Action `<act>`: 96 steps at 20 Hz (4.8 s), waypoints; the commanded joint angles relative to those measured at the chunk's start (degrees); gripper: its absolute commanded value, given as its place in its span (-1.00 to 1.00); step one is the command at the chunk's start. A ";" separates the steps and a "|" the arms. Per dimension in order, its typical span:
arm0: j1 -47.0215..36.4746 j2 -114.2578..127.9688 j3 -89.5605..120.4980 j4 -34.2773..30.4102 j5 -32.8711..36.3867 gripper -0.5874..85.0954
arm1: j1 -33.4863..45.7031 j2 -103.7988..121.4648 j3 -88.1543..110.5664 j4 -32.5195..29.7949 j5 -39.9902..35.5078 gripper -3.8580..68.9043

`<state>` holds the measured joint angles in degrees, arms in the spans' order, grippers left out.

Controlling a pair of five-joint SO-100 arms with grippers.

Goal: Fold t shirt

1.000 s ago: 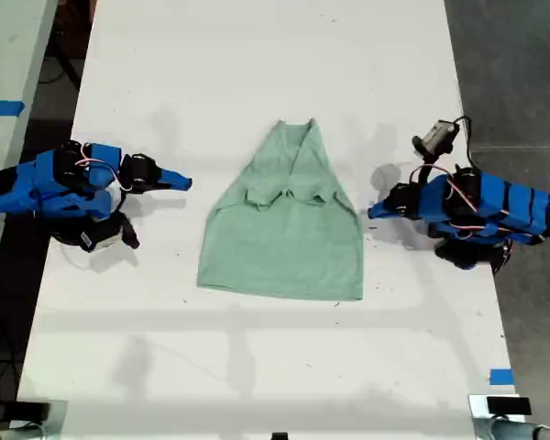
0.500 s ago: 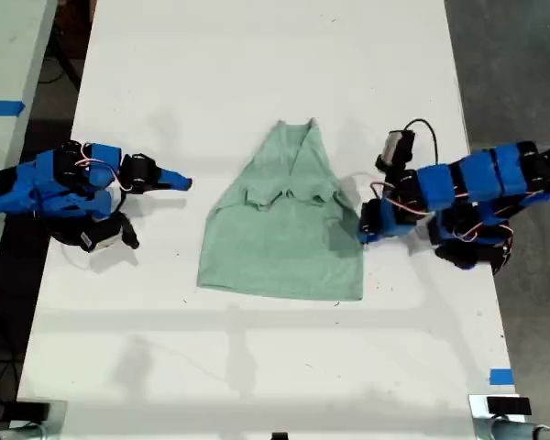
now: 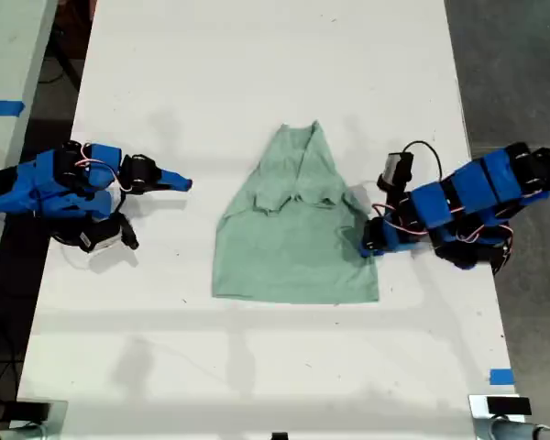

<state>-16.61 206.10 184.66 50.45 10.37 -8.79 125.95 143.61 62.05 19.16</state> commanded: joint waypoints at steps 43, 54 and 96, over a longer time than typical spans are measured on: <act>0.62 0.44 0.35 0.26 -1.05 -0.99 | 16.79 56.78 29.44 1.67 -29.97 -0.88; 0.70 0.44 0.44 0.18 -1.05 -0.99 | 16.26 74.97 33.49 13.62 -28.56 -0.86; -2.46 0.44 1.05 1.49 -4.39 -0.99 | 15.64 74.97 33.49 13.97 -27.42 -0.86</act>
<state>-17.93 206.10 184.83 51.77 6.50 7.56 200.21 174.46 75.67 -8.96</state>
